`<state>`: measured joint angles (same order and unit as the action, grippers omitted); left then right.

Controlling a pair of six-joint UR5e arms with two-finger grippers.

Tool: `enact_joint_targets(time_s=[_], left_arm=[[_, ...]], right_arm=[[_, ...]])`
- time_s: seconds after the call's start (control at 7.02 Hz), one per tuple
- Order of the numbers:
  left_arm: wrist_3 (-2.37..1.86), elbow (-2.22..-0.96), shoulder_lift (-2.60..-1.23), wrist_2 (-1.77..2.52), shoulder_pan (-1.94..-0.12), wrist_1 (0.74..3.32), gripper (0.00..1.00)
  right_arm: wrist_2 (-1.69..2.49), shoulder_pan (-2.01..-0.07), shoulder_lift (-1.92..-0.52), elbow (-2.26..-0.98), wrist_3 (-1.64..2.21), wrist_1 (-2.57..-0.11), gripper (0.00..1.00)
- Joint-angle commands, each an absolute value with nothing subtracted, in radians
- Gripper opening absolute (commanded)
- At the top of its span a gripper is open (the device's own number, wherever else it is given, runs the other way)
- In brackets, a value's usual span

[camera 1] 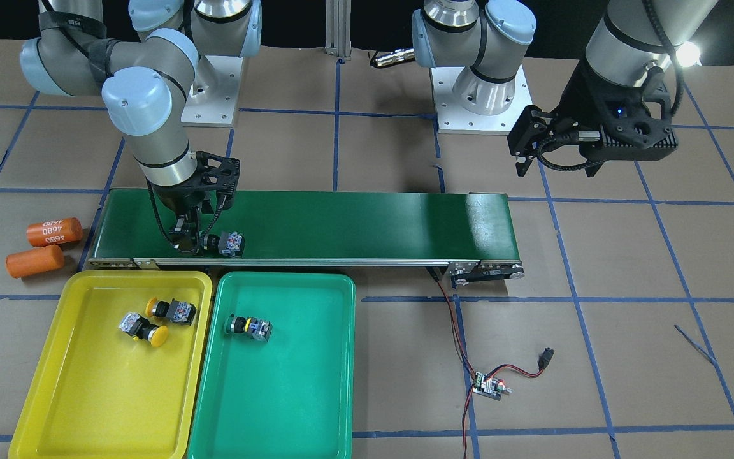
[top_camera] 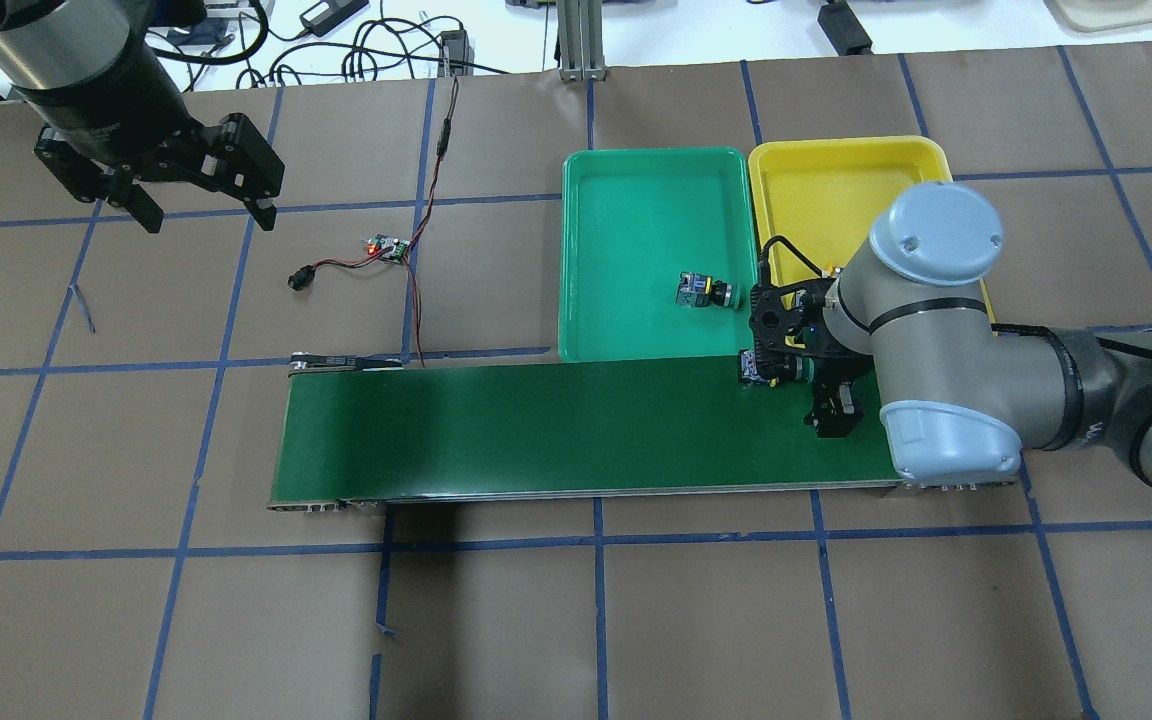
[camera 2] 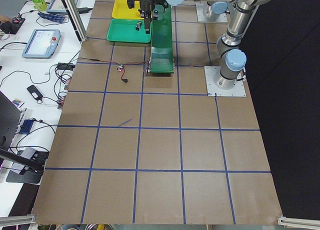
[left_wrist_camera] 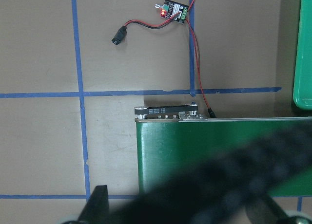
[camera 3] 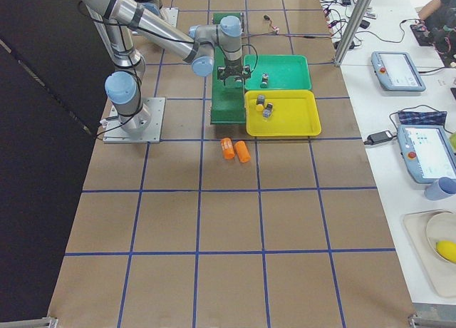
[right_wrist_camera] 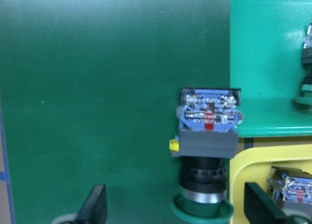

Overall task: Sort buttons by color to trays
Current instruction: 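Grasp a green-capped switch at the belt end with the right gripper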

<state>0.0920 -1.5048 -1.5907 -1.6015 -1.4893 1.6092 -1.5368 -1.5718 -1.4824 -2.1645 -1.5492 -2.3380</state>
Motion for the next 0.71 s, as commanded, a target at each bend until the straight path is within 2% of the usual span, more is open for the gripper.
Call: enact_joint_targets(time_s=[0.0, 0.28, 0.43, 0.57], left_arm=[[0.091, -1.506, -1.591, -1.601, -1.489, 1.609, 1.00], [0.091, -1.506, -1.591, -1.601, -1.489, 1.609, 1.00], [0.092, -1.506, -1.591, -1.601, -1.489, 1.609, 1.00], [0.092, -1.505, -1.591, -1.601, -1.488, 1.608, 1.00]], right_arm=[[-1.537, -1.578, -1.474, -2.164, -1.554, -2.345, 0.91], [-1.537, -1.578, -1.476, -2.164, -1.557, -2.345, 0.28], [-1.537, -1.578, -1.479, -2.163, -1.555, -2.350, 0.06], [-1.526, -1.582, -1.482, -2.161, -1.543, -2.399, 0.00]])
